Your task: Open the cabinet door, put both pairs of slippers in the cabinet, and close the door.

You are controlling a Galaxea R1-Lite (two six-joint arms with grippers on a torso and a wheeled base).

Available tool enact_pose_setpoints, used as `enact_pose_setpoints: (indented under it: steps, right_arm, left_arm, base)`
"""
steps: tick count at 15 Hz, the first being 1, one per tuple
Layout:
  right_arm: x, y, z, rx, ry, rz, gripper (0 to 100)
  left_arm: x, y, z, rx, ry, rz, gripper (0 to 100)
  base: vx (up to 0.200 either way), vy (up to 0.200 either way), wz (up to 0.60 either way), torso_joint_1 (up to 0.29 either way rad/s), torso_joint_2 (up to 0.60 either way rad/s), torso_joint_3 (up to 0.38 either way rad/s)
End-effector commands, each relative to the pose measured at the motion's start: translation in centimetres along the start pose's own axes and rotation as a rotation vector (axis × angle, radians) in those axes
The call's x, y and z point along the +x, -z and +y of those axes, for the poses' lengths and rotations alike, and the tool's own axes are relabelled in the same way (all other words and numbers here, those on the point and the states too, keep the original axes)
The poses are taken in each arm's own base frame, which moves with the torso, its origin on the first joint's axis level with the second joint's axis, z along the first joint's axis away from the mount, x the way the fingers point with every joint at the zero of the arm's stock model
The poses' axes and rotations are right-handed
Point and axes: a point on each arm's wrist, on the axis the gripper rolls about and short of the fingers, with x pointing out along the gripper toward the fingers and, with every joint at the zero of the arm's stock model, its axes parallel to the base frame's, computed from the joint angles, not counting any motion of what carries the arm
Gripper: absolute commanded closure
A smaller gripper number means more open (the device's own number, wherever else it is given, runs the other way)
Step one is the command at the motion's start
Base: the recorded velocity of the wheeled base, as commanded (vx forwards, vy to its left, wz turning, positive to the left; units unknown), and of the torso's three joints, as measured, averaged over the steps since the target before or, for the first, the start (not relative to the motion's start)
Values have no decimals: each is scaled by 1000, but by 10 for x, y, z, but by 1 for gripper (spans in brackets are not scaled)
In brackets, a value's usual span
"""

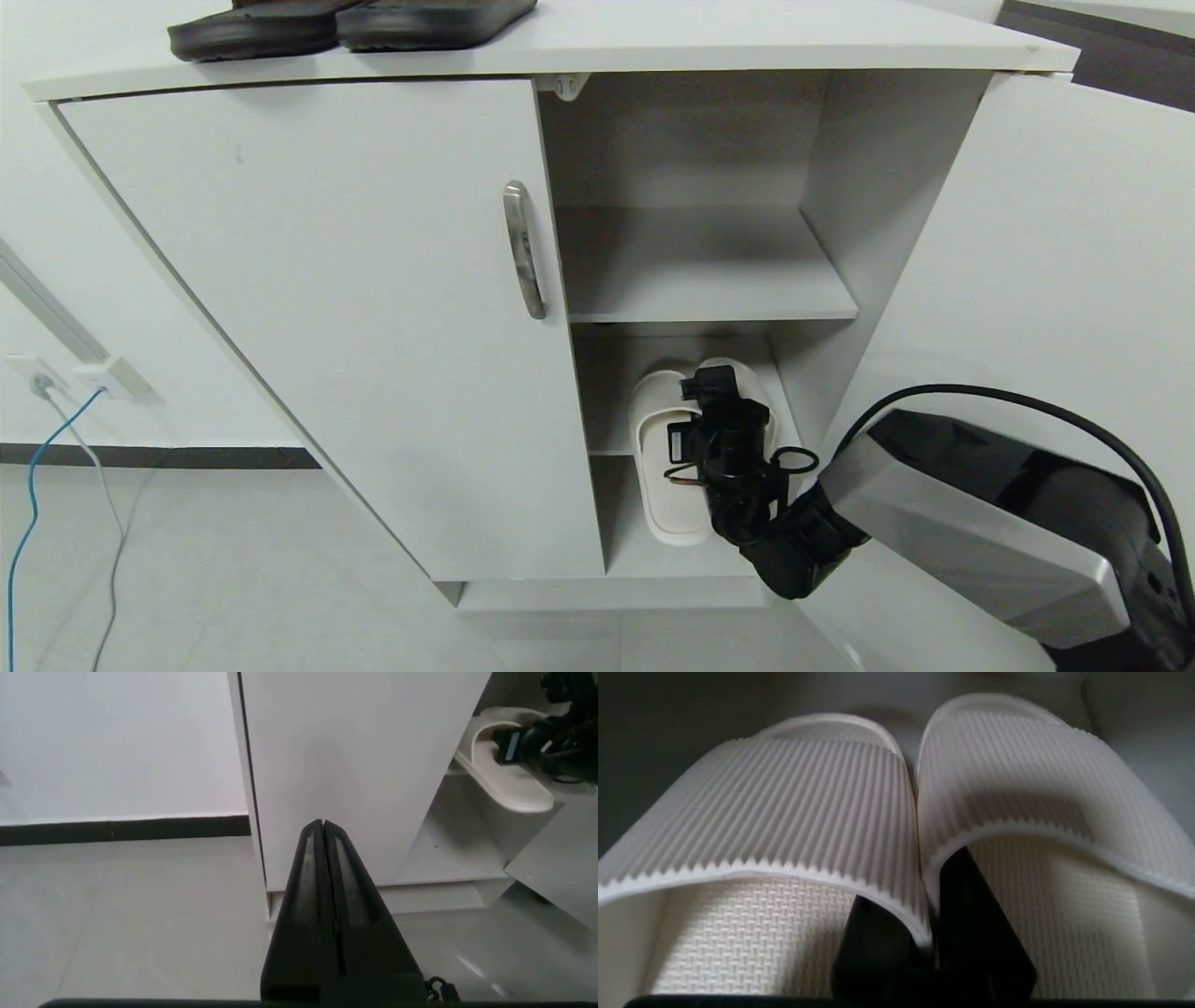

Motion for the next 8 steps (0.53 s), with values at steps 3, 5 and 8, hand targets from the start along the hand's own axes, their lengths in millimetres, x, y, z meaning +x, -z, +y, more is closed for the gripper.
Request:
enact_pose_setpoints:
  steps: [3,5,8]
  right_arm:
    - [42,-5,-1,41,36,-30,100]
    - [47,-7,0,41,41,-30,100]
    - [67,-10,-2,46,65,-47,100]
  left_arm:
    - [0,0,0,1,0,1,100]
    - [0,0,0,2,0,1,100]
    - [0,0,0,1,0,1,100]
  base:
    - [0,0,0,0,0,0]
    - [0,0,0,0,0,0]
    - [0,0,0,0,0,0]
